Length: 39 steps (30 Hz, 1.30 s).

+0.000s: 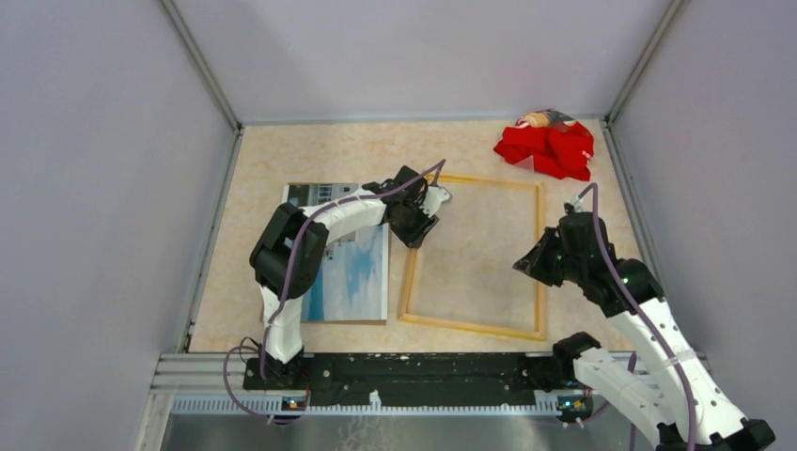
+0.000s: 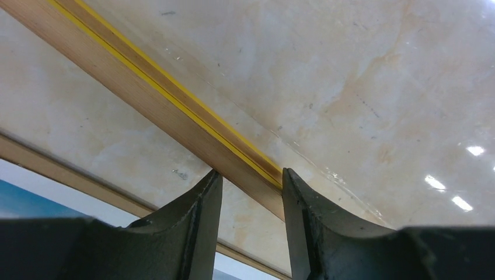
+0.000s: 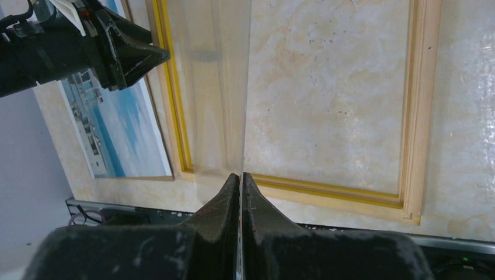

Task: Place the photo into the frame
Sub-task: Place the photo frame item in the photo frame.

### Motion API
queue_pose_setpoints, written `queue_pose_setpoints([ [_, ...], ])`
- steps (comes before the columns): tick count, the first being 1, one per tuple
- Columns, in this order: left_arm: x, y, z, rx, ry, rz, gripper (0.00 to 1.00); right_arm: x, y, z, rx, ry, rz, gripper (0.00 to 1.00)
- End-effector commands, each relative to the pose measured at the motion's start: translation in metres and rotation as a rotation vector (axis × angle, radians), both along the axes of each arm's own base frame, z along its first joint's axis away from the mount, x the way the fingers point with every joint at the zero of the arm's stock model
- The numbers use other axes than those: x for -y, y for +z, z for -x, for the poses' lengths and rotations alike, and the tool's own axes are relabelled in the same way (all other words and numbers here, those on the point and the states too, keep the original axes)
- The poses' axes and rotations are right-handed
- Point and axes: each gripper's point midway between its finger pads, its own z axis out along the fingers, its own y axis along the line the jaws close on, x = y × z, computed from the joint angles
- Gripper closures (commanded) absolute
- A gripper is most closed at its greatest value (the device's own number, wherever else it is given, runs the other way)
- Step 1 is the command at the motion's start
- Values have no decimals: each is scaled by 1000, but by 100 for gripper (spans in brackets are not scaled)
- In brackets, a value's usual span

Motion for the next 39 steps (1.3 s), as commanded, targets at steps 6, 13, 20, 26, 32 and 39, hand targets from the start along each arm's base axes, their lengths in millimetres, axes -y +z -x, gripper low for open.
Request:
queue_pose_setpoints([
  [6, -43, -12, 6, 1, 30, -165, 39, -15, -4, -10, 44, -6, -105, 90],
  [13, -33, 32, 1, 14, 32, -69, 34, -9, 6, -13, 92, 13, -58, 36],
  [20, -37, 43, -2, 10, 38, -45, 33, -5, 1, -22, 112, 19, -10, 31],
  [26, -40, 42, -1, 0, 41, -43, 33, -5, -9, -37, 126, 9, 1, 31],
  [32, -42, 40, 1, -9, 42, -49, 33, -7, -13, -55, 179, 8, -14, 34],
  [39, -44, 39, 4, -5, 36, -52, 33, -5, -17, -72, 195, 41, -16, 34],
])
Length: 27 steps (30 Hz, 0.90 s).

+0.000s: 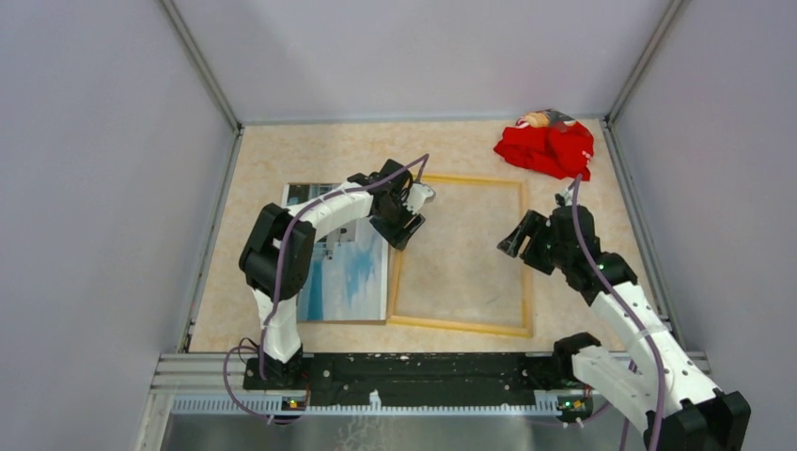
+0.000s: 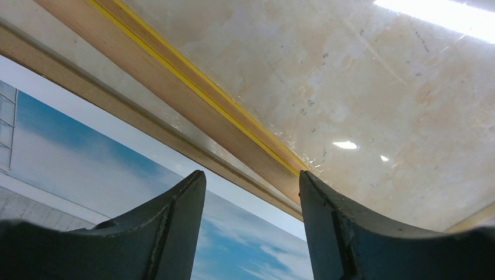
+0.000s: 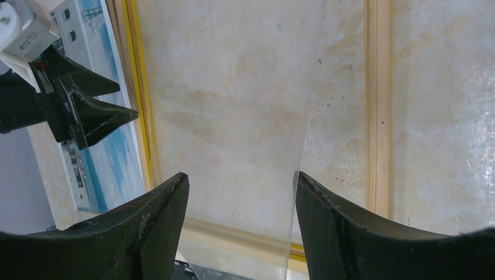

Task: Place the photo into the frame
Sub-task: Place the photo frame item in the photo frame.

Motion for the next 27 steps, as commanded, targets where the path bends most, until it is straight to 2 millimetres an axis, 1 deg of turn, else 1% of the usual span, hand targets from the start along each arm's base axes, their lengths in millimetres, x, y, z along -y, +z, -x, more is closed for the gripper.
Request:
queue_pose_setpoints([
  [1, -1, 24, -3, 56, -12, 28, 33, -3, 20, -26, 118, 47, -23, 34],
  [5, -5, 18, -3, 63, -12, 5, 34, -2, 12, -33, 98, 78, -47, 33],
  [8, -10, 12, -4, 74, -13, -18, 34, -7, 4, -35, 81, 114, -94, 33],
  [11, -12, 9, -4, 78, -18, -28, 35, -11, 3, -39, 90, 140, -125, 33],
  [15, -14, 8, -5, 86, -23, -34, 36, -13, 7, -49, 110, 150, -141, 33],
  [17, -14, 8, -5, 86, -23, -35, 36, -15, 6, -54, 103, 156, -153, 34],
  [21, -14, 8, -3, 84, -29, -36, 36, -24, 9, -63, 103, 181, -218, 35],
  [25, -15, 7, -3, 85, -34, -38, 37, -37, 19, -66, 119, 233, -299, 38],
  [27, -15, 7, -3, 87, -37, -40, 37, -41, 29, -66, 148, 262, -329, 40],
])
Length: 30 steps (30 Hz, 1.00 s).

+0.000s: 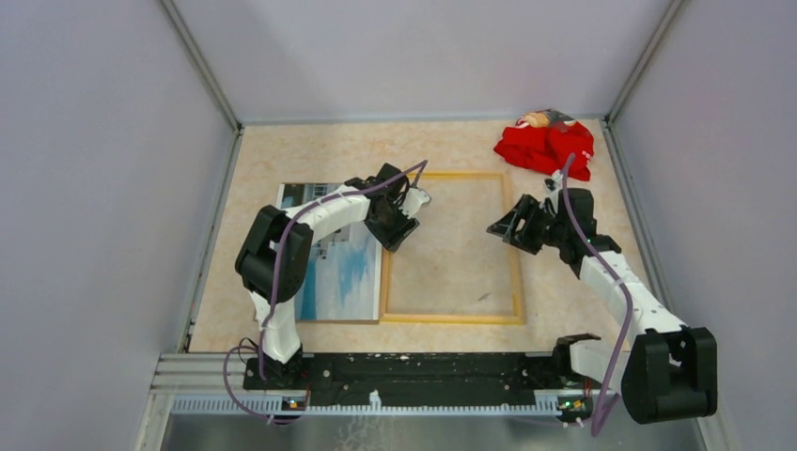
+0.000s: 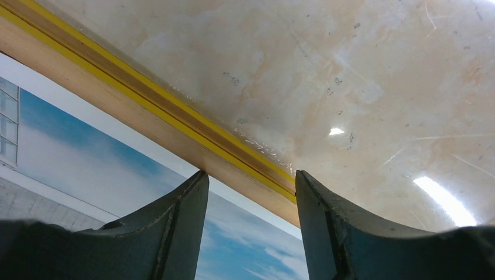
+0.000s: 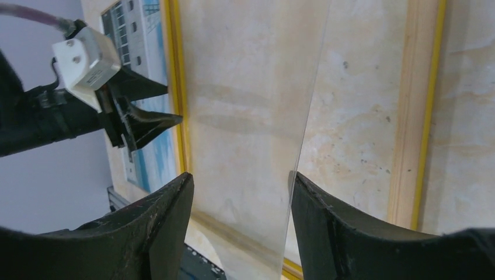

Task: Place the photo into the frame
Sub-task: Place the photo frame item in the photo frame.

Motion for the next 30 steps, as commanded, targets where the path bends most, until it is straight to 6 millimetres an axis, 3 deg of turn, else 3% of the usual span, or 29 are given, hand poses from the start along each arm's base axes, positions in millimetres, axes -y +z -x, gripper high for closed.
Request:
queue_pose_setpoints([
  [1, 1, 14, -4, 49, -20, 18, 37, -22, 51, -11, 157, 103, -140, 41],
  [9, 3, 16, -6, 52, -22, 23, 38, -32, 83, -4, 234, 148, -245, 41],
  [14, 2, 20, -5, 59, -27, 24, 38, -30, 79, -22, 222, 138, -229, 39],
  [19, 0, 19, -5, 63, -33, 20, 39, -23, 63, -55, 175, 126, -153, 34],
  [22, 1, 20, -4, 61, -36, 24, 40, -28, 62, -68, 163, 154, -186, 34],
  [26, 1, 21, -5, 66, -41, 23, 39, -30, 55, -79, 141, 170, -176, 45],
  [30, 1, 22, -7, 76, -45, 19, 39, -33, 48, -79, 126, 201, -186, 58],
])
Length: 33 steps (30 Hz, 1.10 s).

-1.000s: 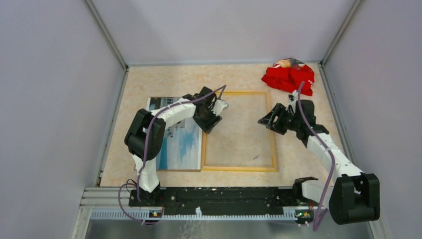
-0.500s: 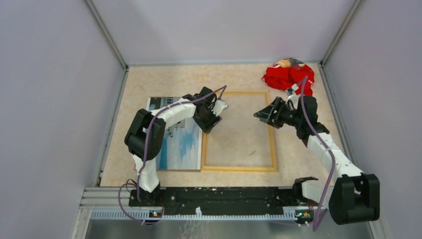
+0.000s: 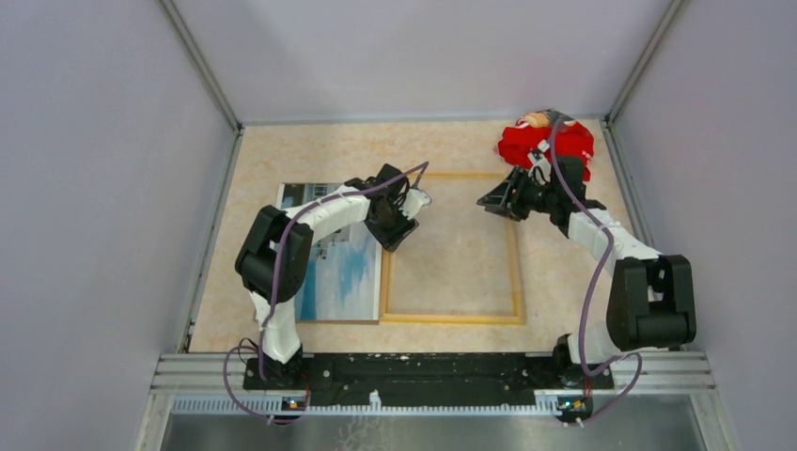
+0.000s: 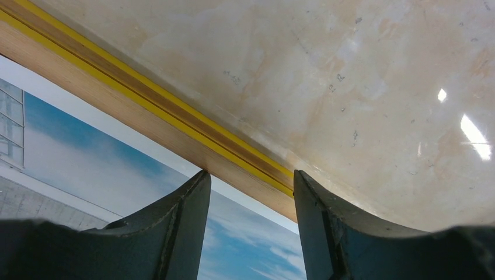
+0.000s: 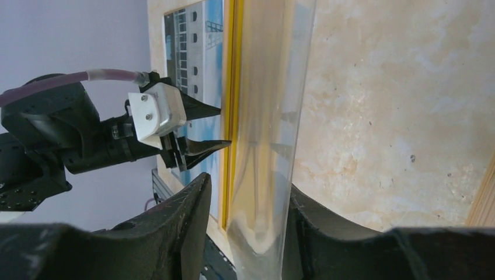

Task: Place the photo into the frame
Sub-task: Place the photo frame item in the photo frame.

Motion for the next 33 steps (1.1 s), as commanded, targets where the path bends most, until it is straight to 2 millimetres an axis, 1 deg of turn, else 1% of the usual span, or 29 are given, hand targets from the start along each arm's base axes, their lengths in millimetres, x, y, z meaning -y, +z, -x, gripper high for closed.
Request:
queue_pose_setpoints([
  [1, 3, 22, -5, 64, -18, 33, 38, -4, 20, -10, 94, 55, -10, 59],
  [5, 3, 22, -6, 64, -19, 33, 38, -3, 17, -7, 86, 65, 3, 59],
  [8, 4, 26, -9, 74, -14, 37, 37, 0, 14, -9, 74, 54, 28, 57],
  [11, 7, 38, -13, 62, 3, 76, 34, 2, 16, -14, 70, 36, 34, 55],
  [12, 8, 43, -15, 53, 9, 93, 33, 0, 19, -14, 75, 53, 26, 53],
  [14, 7, 56, -21, 49, 26, 126, 31, 0, 17, -13, 56, 86, 56, 51],
  [16, 2, 71, -30, 51, 48, 169, 28, 6, 12, -18, 26, 57, 97, 56],
  [18, -6, 87, -41, 58, 69, 216, 26, 7, 11, -17, 21, 54, 102, 60],
  [19, -11, 91, -45, 57, 82, 226, 25, 7, 10, -17, 19, 52, 96, 63],
  [21, -25, 94, -54, 69, 108, 224, 24, 6, 7, -15, 7, 44, 84, 77],
  [23, -39, 90, -61, 79, 135, 212, 24, 5, 3, -13, -5, 37, 72, 90],
  [25, -48, 79, -62, 80, 156, 189, 25, 4, 3, -12, -3, 33, 56, 99],
  [26, -51, 71, -61, 76, 165, 176, 25, 4, 4, -12, 3, 27, 48, 100],
  [30, -55, 36, -51, 51, 177, 154, 33, 2, 15, -8, 27, 16, 19, 100],
  [33, -52, 22, -43, 32, 179, 156, 39, 2, 24, -3, 54, 12, 12, 100],
])
